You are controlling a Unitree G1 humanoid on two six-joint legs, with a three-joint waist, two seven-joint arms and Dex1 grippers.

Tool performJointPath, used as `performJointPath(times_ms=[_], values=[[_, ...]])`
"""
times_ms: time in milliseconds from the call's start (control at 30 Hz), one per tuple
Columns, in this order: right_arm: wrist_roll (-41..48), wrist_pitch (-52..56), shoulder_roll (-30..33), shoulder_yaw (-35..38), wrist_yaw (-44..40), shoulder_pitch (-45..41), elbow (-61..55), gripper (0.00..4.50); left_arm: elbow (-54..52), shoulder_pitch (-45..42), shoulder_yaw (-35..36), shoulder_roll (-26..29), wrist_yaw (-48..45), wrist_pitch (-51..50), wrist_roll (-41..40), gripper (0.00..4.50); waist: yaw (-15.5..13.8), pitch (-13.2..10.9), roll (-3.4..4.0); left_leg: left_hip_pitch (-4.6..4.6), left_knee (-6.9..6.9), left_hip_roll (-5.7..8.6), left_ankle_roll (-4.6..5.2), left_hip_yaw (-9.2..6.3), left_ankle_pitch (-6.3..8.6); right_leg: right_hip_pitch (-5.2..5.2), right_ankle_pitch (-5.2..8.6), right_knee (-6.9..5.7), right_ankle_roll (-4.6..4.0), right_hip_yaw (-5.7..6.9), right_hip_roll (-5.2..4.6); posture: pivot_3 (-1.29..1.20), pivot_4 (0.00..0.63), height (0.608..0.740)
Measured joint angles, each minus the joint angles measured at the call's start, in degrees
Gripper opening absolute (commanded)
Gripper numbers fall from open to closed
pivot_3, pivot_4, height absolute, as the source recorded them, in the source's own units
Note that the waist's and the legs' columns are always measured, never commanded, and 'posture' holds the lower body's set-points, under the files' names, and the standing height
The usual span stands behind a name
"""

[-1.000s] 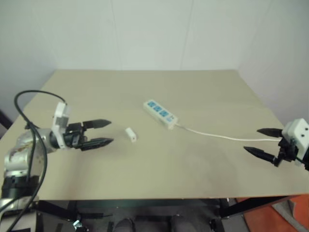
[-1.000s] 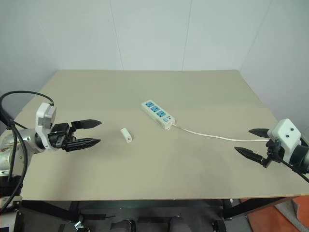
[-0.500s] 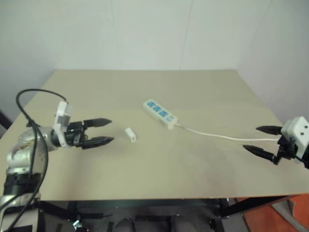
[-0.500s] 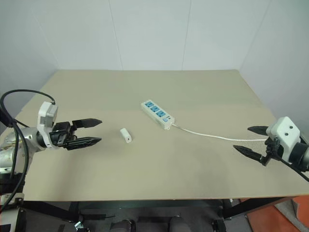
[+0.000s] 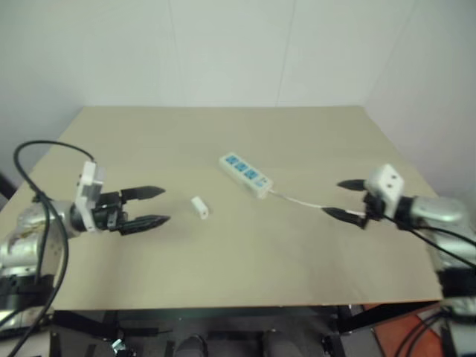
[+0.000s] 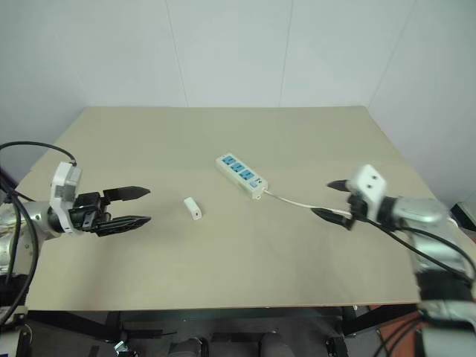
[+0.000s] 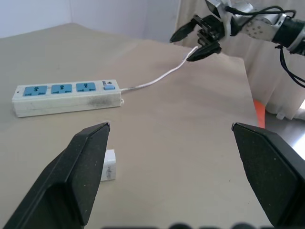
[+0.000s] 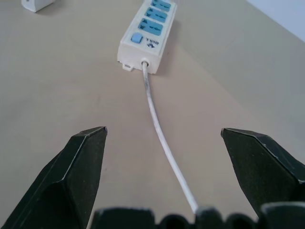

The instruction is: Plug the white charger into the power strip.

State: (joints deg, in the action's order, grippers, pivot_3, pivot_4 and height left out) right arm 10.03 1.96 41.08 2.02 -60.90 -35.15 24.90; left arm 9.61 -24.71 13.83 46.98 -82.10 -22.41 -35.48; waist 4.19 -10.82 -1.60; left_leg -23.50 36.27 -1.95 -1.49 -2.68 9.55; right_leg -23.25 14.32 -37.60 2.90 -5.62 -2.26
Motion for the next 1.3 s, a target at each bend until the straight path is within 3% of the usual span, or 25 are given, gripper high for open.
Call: performJointPath(times_ms=[200,333,367,500,800,1100,1300], values=[[-7.56,-6.44,-10.19,-6.98,4.81,-10.51,19.04,4.50,-0.11,-1.00,-0.17,1.47,0.59,0.82,1.52,4.48,-0.21,-0.05,0.03,-0.16,-0.04,0.04,0.00,-0.03,0.00,-0.10,-0.02,0.05,-0.04,0.02,-0.03,0.00,0.150,0.740],[-10.19,-10.01,-13.38,-8.12,8.20,-16.94,28.93,4.50,-0.42,-1.45,-0.24,2.41,0.60,0.93,1.89,4.48,-0.16,-0.06,0.04,-0.20,-0.09,0.05,0.00,-0.04,0.00,-0.12,-0.08,0.09,-0.13,0.04,-0.06,0.00,0.150,0.740],[-11.00,-10.72,-13.99,-8.24,9.04,-18.25,31.34,4.32,-0.57,-1.44,-0.24,2.47,0.62,0.93,1.93,4.50,-0.17,-0.06,0.04,-0.21,-0.10,0.05,0.00,-0.06,0.00,-0.12,-0.08,0.09,-0.14,0.07,-0.06,0.00,0.150,0.740],[-13.21,-11.04,-15.81,-8.89,10.39,-21.04,38.00,3.20,-2.56,-1.21,-0.24,2.52,1.30,0.90,1.96,4.50,-0.11,-0.06,0.04,-0.20,-0.13,0.05,0.00,-0.08,0.00,-0.13,-0.09,0.08,-0.16,0.07,-0.05,0.00,0.150,0.740],[-14.54,-10.64,-16.75,-8.77,11.30,-23.45,43.33,0.03,-4.42,1.85,-0.18,2.54,2.75,0.83,1.87,4.50,0.21,-0.07,0.05,-0.08,-0.16,0.03,0.00,-0.08,-0.01,-0.10,-0.07,0.03,-0.14,0.06,-0.03,0.00,0.150,0.740],[-15.38,-12.64,-14.97,-8.70,8.06,-20.49,38.67,0.01,-4.23,-0.12,-0.71,2.45,2.83,0.88,1.88,4.50,0.64,-0.07,0.05,-0.13,-0.18,0.05,0.00,-0.10,0.00,-0.10,-0.05,0.06,-0.11,0.06,-0.03,0.00,0.150,0.740],[-9.24,-11.02,-4.25,-4.87,0.43,-0.68,13.20,0.01,-2.26,-1.60,-1.48,2.40,2.45,0.88,1.90,4.50,-0.73,-0.08,0.06,-0.29,-0.27,0.08,0.00,-0.10,0.00,-0.14,-0.03,0.22,-0.08,0.12,-0.10,0.00,0.150,0.740]])
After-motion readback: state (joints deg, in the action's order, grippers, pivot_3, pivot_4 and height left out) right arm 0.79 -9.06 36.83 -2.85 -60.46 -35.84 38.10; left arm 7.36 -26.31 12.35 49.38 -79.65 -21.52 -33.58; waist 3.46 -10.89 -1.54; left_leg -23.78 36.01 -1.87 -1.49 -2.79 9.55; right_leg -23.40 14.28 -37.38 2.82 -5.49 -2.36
